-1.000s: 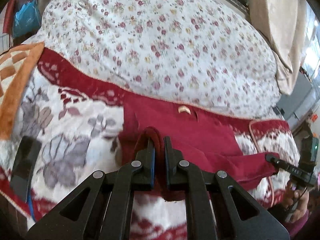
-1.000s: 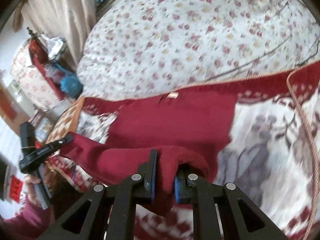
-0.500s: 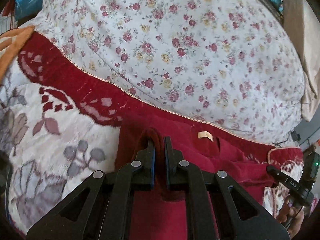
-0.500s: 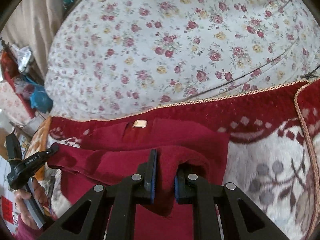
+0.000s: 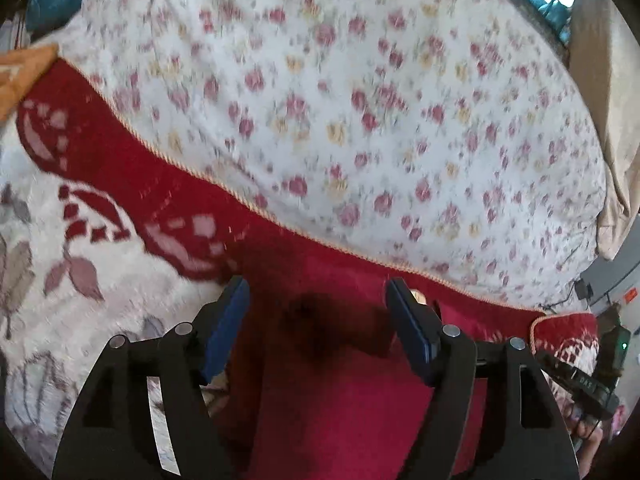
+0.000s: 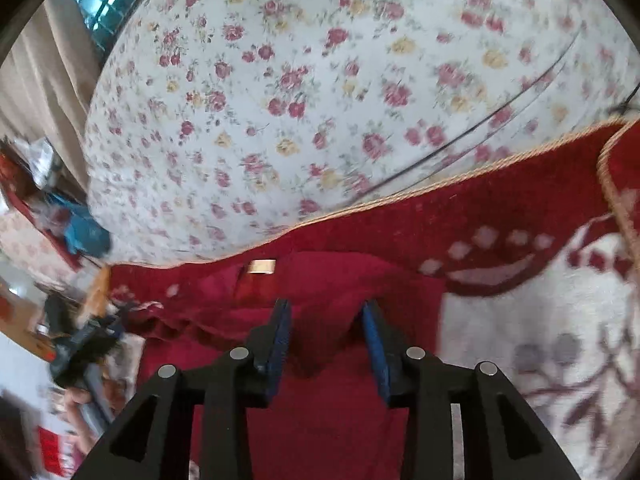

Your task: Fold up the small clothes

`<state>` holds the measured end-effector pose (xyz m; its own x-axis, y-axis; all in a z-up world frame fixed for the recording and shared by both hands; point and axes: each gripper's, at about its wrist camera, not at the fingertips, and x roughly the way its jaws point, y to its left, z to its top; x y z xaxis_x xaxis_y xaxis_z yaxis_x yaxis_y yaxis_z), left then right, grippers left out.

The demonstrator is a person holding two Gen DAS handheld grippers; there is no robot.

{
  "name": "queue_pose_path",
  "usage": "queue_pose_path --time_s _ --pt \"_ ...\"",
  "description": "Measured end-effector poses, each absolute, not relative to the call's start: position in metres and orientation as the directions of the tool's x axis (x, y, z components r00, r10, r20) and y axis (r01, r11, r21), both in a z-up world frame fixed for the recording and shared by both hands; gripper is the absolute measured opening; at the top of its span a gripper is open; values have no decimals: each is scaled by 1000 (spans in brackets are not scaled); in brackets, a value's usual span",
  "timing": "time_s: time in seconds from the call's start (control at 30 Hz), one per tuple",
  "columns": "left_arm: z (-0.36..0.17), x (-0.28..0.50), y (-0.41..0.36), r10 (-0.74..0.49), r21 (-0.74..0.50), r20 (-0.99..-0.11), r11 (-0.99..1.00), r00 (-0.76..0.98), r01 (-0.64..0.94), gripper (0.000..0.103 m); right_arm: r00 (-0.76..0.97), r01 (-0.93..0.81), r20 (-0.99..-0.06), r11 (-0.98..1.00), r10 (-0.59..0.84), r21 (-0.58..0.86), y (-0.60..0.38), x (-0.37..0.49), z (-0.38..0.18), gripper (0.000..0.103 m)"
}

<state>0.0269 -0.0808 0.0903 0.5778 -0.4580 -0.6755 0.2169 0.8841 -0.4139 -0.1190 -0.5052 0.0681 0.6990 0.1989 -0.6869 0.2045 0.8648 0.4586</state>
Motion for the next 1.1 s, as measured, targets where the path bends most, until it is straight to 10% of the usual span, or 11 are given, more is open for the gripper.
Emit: queue_pose_path --time_s 0.6,0.83,0.93,1.0,1.1 --pt "28 40 -107 -262 -227 -860 965 437 131 71 638 187 -769 962 36 200 -482 -79 31 42" --pt "60 2 -93 -285 -224 -826 958 486 182 71 604 174 -787 942 128 287 -481 -134 59 64" --pt "69 -15 -89 -273 -206 -830 960 487 188 71 522 127 -851 981 56 143 -459 -146 49 60" --pt "71 -24 -86 -267 -200 -835 962 481 187 71 470 131 -883 988 13 85 -453 -147 28 35" --pt "69 -44 -75 -246 -182 -837 967 489 176 71 465 152 -885 986 -11 67 -457 -154 26 35"
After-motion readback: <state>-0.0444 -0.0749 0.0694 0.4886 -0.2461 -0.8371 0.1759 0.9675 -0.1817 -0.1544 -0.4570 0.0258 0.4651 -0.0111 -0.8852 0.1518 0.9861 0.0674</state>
